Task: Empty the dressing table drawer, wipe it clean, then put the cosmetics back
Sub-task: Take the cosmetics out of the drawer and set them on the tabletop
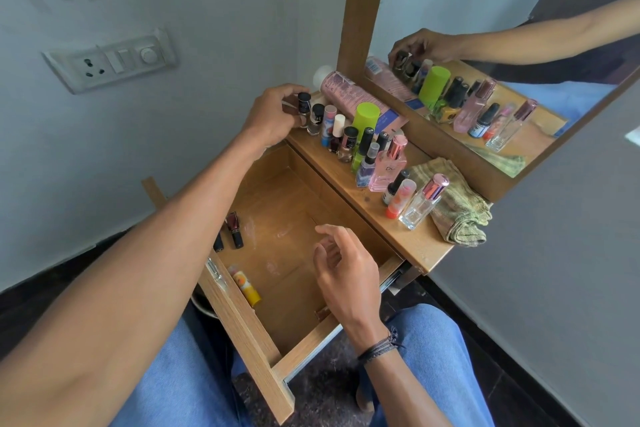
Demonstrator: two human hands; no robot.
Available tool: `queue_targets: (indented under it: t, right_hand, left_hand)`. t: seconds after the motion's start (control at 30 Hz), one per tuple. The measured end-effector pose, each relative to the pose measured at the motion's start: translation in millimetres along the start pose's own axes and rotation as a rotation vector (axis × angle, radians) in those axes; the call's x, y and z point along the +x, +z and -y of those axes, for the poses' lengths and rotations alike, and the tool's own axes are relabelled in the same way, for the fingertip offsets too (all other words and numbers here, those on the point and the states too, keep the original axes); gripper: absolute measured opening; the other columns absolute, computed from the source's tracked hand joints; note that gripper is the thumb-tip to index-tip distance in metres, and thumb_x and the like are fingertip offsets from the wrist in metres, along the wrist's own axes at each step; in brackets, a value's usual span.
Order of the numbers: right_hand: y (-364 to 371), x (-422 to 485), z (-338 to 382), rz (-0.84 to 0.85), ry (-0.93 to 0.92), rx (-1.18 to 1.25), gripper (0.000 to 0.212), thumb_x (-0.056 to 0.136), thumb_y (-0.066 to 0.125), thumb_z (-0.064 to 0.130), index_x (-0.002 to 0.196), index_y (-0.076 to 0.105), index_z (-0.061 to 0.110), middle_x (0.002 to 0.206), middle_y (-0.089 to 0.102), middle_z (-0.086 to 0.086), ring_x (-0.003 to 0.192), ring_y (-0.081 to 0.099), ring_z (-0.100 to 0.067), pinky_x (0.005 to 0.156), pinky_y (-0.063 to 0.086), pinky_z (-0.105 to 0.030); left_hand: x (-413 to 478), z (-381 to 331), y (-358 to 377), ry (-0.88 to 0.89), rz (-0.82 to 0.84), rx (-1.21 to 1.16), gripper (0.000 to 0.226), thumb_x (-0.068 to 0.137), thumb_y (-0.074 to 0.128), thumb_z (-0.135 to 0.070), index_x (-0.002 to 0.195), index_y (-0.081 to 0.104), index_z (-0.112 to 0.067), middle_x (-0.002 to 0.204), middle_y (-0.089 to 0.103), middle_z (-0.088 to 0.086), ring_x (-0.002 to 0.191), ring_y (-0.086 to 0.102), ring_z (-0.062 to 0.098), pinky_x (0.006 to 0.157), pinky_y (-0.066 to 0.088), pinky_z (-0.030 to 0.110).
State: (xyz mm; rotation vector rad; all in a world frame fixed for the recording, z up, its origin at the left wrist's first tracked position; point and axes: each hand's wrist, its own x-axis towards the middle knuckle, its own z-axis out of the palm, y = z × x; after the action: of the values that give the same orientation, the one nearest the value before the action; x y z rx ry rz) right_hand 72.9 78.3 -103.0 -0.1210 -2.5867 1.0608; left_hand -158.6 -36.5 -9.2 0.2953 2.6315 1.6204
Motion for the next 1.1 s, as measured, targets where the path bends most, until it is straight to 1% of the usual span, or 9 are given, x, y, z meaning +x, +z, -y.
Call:
queue_targets:
  t: [0.1, 0.23, 0.4, 0.5, 0.6, 0.7, 0.77, 0.87, 1.1]
  right_hand:
    - [0.3, 0.0, 0.0, 0.004, 0.002, -0.006, 0.029, 0.095, 0.065, 0.015, 0.121, 0.065, 0.025, 0.094, 0.061, 0.018, 0.077, 0.057, 0.002, 0.068, 0.046, -0.008]
    - [0.5, -0.4, 0.2, 0.006, 0.002, 0.000, 0.029, 0.094, 0.065, 0.015, 0.121, 0.065, 0.026, 0.094, 0.061, 0.019, 0.078, 0.058, 0.002, 0.069, 0.051, -0.013]
    - [-0.1, -0.9, 0.6, 0.003, 0.014, -0.005, 0.028, 0.095, 0.065, 0.016, 0.121, 0.066, 0.027, 0.094, 0.061, 0.019, 0.077, 0.057, 0.004, 0.069, 0.048, -0.010]
    - [-0.1, -1.0, 0.3, 0.001, 0.014, -0.009, 0.028, 0.095, 0.065, 0.016, 0.121, 0.066, 0.025, 0.094, 0.062, 0.017, 0.077, 0.057, 0.003, 0.069, 0.050, -0.012]
    - [0.1, -0.7, -0.2, 0.005, 0.010, -0.015, 0.028, 0.094, 0.065, 0.016, 0.121, 0.067, 0.025, 0.096, 0.063, 0.017, 0.077, 0.058, 0.001, 0.070, 0.052, -0.016]
    - [0.0, -0.4, -0.7, 0.011, 0.014, -0.015, 0.027, 0.093, 0.065, 0.017, 0.118, 0.067, 0.026, 0.097, 0.064, 0.018, 0.076, 0.059, 0.001, 0.068, 0.053, -0.019]
    - [0.5, -0.4, -1.4, 0.009, 0.016, -0.008, 0.026, 0.093, 0.066, 0.017, 0.116, 0.067, 0.027, 0.099, 0.067, 0.017, 0.076, 0.060, 0.001, 0.068, 0.054, -0.020]
    - [1.2, -1.1, -1.5, 0.008, 0.028, -0.017, 0.024, 0.093, 0.066, 0.017, 0.115, 0.068, 0.026, 0.102, 0.069, 0.016, 0.076, 0.060, 0.002, 0.069, 0.055, -0.022]
    - [0.7, -2.4, 0.7, 0.012, 0.032, -0.048, 0.021, 0.093, 0.066, 0.018, 0.113, 0.069, 0.025, 0.101, 0.070, 0.014, 0.077, 0.060, 0.003, 0.069, 0.051, -0.017]
  left_hand:
    - [-2.5, 2.9, -3.8, -0.019, -0.018, -0.039, 0.065, 0.085, 0.071, 0.011, 0.140, 0.059, -0.021, 0.116, 0.064, -0.004, 0.105, 0.065, 0.012, 0.085, 0.055, 0.022]
    - [-8.7, 10.2, -9.6, -0.044, -0.038, -0.077, 0.070, 0.086, 0.068, 0.013, 0.144, 0.054, -0.023, 0.123, 0.063, -0.003, 0.108, 0.064, 0.012, 0.078, 0.053, 0.018]
    - [-18.6, 16.6, -19.1, -0.045, -0.094, -0.049, 0.068, 0.088, 0.068, 0.011, 0.145, 0.052, -0.021, 0.126, 0.061, -0.003, 0.106, 0.065, 0.009, 0.085, 0.054, 0.020]
    - [-38.6, 32.0, -28.8, -0.080, -0.202, 0.081, 0.055, 0.091, 0.062, 0.010, 0.135, 0.060, -0.022, 0.120, 0.061, -0.004, 0.095, 0.064, 0.007, 0.078, 0.052, 0.016]
    - [-65.6, 58.6, -35.5, -0.179, -0.278, 0.280, 0.039, 0.092, 0.055, 0.007, 0.111, 0.070, -0.024, 0.109, 0.068, -0.005, 0.094, 0.066, 0.011, 0.082, 0.057, 0.029]
    - [-92.1, 81.5, -33.3, -0.244, -0.138, 0.481, 0.026, 0.096, 0.058, -0.003, 0.106, 0.072, -0.023, 0.111, 0.071, -0.004, 0.089, 0.068, 0.012, 0.073, 0.058, 0.031]
    - [-107.1, 88.9, -27.5, -0.245, -0.007, 0.653, 0.024, 0.097, 0.064, -0.009, 0.116, 0.070, -0.022, 0.122, 0.069, 0.000, 0.098, 0.069, 0.018, 0.077, 0.056, 0.033]
    - [-116.6, 90.6, -21.6, -0.233, 0.090, 0.837, 0.035, 0.095, 0.063, -0.005, 0.128, 0.066, -0.016, 0.134, 0.062, 0.006, 0.112, 0.065, 0.028, 0.088, 0.057, 0.043]
    - [-120.4, 92.0, -22.6, -0.306, 0.161, 0.972, 0.028, 0.097, 0.062, -0.008, 0.125, 0.065, -0.010, 0.121, 0.069, 0.011, 0.108, 0.067, 0.032, 0.085, 0.057, 0.045]
